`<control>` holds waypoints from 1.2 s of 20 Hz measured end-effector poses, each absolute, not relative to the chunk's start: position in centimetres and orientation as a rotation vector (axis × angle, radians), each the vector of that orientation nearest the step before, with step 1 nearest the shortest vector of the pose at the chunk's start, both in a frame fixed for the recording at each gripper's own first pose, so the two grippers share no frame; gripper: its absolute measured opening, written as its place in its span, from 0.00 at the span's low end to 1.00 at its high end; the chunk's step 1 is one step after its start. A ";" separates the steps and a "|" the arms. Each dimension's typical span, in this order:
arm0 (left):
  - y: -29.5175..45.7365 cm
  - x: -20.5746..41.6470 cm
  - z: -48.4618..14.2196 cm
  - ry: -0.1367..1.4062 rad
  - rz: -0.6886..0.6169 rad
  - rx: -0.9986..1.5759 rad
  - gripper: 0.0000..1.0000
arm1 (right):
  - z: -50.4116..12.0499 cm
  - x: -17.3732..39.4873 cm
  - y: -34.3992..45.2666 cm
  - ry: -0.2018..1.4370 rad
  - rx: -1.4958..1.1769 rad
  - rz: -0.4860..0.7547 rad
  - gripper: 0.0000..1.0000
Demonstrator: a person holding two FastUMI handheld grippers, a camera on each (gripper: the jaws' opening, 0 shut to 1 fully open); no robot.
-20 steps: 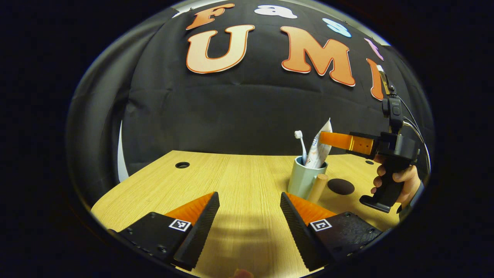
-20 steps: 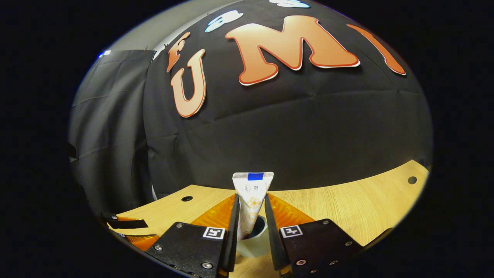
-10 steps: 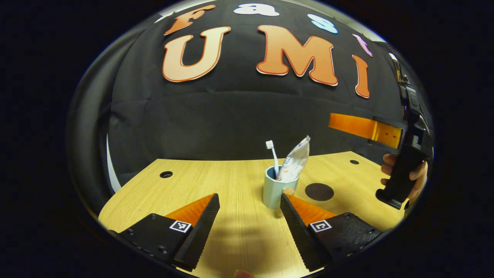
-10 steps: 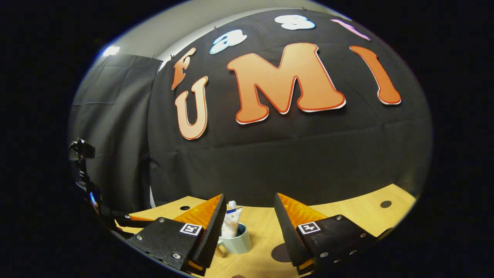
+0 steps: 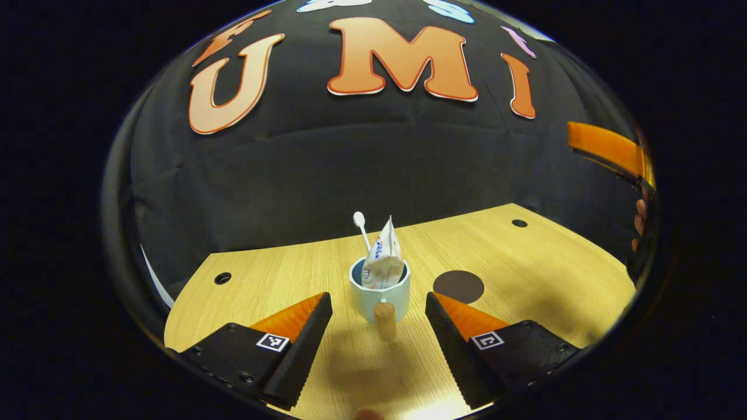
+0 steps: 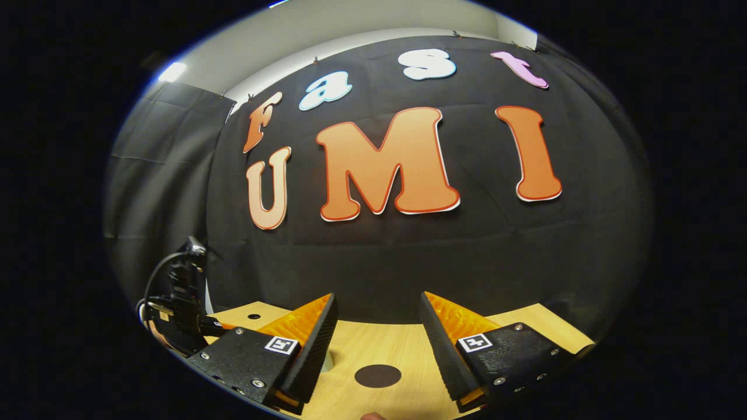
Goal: Put the toothbrush and toothpaste on the desktop into the cup, then pick up the cup and place it on the coaster on the desktop.
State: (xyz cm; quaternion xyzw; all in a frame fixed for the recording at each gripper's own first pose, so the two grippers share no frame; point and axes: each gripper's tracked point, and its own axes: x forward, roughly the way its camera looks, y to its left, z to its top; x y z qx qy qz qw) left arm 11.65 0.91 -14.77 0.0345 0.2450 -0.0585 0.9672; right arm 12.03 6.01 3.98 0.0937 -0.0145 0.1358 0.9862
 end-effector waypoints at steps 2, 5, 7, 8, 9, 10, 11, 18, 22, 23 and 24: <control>0.6 12.4 -15.6 0.546 -0.127 0.078 0.98 | 4.3 11.1 4.5 -0.030 0.179 0.255 0.85; 0.5 13.2 -16.9 0.639 -0.131 0.077 0.98 | 4.7 10.0 2.7 -0.030 0.157 0.235 0.87; 0.2 13.9 -17.7 0.716 -0.142 0.052 0.98 | 4.7 9.1 2.0 -0.027 0.138 0.232 0.87; 0.2 14.0 -18.4 0.755 -0.148 0.034 0.98 | 4.6 8.6 1.8 -0.026 0.128 0.233 0.88; 0.0 14.3 -18.7 0.789 -0.156 0.013 0.98 | 4.6 8.2 1.4 -0.028 0.122 0.231 0.89; -0.2 14.3 -19.0 0.830 -0.159 -0.005 0.98 | 4.7 7.9 1.1 -0.031 0.123 0.226 0.91; -0.3 14.5 -19.5 0.866 -0.162 -0.018 0.98 | 4.5 7.6 1.1 -0.028 0.126 0.231 0.92; -0.6 14.8 -20.5 0.971 -0.148 0.041 0.94 | 3.5 5.6 1.1 -0.005 0.127 0.258 0.96; 0.6 15.1 -21.3 0.989 -0.092 0.062 0.64 | 3.1 4.7 1.7 -0.005 0.123 0.283 0.96; 0.8 14.9 -21.5 1.004 -0.091 0.070 0.58 | 3.0 4.6 1.9 -0.007 0.120 0.286 0.96; 0.9 14.7 -21.9 1.015 -0.087 0.062 0.55 | 2.8 4.5 1.9 -0.007 0.120 0.284 0.97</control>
